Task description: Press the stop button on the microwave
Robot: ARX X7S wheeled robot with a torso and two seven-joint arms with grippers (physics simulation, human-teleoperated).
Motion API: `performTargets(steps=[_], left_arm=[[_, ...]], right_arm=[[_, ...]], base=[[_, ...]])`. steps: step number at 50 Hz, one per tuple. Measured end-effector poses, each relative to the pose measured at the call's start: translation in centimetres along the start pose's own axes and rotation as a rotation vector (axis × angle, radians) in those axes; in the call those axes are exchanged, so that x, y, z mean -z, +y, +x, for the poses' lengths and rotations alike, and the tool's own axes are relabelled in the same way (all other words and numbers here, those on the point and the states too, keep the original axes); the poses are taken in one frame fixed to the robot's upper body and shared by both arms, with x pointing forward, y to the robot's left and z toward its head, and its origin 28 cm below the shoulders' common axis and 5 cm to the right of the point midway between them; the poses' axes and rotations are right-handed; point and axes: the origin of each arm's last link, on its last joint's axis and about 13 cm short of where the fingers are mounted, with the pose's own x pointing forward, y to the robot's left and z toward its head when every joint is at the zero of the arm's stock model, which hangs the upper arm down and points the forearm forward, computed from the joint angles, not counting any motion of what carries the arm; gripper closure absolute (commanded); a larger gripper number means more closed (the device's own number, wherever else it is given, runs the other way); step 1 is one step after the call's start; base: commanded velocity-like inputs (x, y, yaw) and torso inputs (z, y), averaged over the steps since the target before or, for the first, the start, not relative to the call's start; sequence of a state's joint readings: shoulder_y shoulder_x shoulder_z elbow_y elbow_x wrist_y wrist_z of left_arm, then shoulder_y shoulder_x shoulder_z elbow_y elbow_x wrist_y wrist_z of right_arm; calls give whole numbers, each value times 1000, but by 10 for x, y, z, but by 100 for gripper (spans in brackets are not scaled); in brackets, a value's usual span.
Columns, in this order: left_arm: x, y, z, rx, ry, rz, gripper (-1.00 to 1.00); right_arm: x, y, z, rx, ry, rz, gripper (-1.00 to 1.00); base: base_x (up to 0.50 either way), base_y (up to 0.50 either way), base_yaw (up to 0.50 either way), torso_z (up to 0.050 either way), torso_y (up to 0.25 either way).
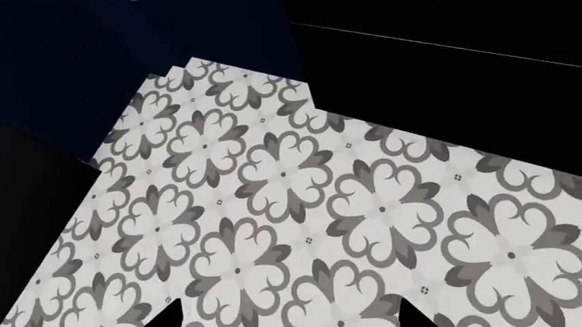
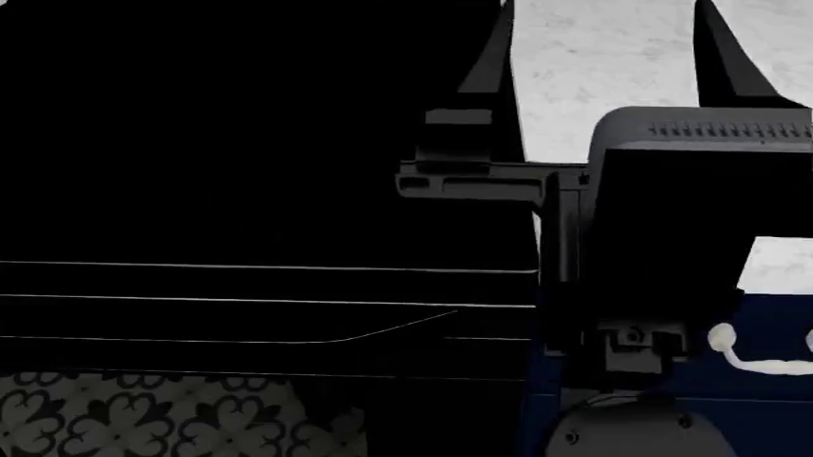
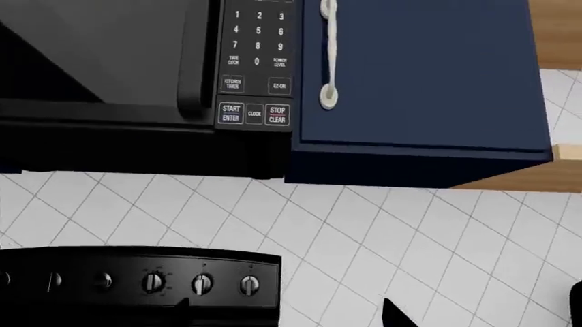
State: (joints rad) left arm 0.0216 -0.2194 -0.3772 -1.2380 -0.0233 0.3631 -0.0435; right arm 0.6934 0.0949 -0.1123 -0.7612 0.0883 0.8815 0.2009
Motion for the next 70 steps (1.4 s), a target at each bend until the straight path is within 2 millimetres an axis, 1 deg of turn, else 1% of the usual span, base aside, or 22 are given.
performTargets(steps=[4,9,16,24,34,41,50,55,63,70], left_arm=[[7,-1,-4,5,43,5,-100],[13,-1,-7,9,77,9,-100],[18,-2,-9,12,102,12,-100],[20,-2,-11,14,115,14,-100],[21,-2,-11,14,122,15,-100],[21,-2,-11,15,124,15,-100],[21,-2,-11,15,125,15,-100],[21,-2,-11,15,125,15,-100],[21,-2,-12,15,126,15,-100],[21,-2,-12,15,126,15,-100]], right_arm=[[-14,0,16,-5,-14,4,-100],[-30,2,39,-7,-21,2,-100],[-51,4,69,-3,-27,-4,-100],[-75,7,96,6,-34,-13,-100],[-97,10,124,14,-23,-16,-100],[-106,15,141,10,-5,-8,-100],[-114,22,171,22,20,-8,-100],[-121,26,185,14,26,-9,-100],[-146,34,202,0,13,-9,-100],[-170,38,212,-6,-12,-2,-100]], base=[[0,0,0,0,0],[0,0,0,46,83],[0,0,0,50,96],[0,0,0,50,97],[0,0,0,50,97],[0,0,0,50,97],[0,0,0,50,97],[0,0,0,50,98],[0,0,0,50,98],[0,0,0,50,99]])
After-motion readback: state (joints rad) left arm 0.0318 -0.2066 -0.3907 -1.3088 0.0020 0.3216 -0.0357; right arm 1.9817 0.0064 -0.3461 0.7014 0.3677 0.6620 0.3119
